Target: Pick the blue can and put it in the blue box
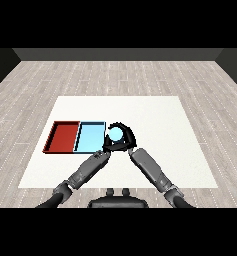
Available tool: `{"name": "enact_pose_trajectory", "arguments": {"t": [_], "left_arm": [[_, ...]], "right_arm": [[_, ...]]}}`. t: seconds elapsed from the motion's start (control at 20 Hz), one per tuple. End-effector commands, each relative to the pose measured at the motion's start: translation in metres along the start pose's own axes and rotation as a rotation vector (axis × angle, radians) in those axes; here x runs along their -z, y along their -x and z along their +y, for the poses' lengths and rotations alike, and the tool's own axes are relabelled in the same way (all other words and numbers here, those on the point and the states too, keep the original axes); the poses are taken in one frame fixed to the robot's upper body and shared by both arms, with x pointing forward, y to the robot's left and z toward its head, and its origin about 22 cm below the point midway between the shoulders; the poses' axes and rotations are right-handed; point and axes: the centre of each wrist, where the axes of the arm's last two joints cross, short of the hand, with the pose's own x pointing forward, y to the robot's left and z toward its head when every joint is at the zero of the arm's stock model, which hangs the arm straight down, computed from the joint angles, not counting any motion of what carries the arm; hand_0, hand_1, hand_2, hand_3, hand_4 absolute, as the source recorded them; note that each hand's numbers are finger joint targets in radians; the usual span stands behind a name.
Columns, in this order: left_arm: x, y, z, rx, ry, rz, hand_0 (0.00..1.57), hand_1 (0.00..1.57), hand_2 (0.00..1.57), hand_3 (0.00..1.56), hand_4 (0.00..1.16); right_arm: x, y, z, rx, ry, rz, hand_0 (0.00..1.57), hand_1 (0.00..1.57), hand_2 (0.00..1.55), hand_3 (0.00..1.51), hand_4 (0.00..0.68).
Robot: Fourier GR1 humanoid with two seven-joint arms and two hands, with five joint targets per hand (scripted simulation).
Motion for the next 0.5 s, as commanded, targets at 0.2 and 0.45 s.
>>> {"name": "enact_pose_trajectory", "arguments": {"t": [0.2,0.45], "left_arm": [[0.013,-0.007,0.010,-0.015,-0.010,-0.016,1.57,1.57,1.56,1.47,1.14],[0.007,-0.009,0.001,-0.004,-0.017,-0.019,1.57,1.57,1.57,1.48,1.14]], "right_arm": [[0.002,-0.006,0.003,-0.033,-0.009,0.017,0.00,0.00,0.00,0.00,0.000],[-0.001,0.007,-0.009,-0.035,0.011,0.019,0.00,0.00,0.00,0.00,0.000]]}}
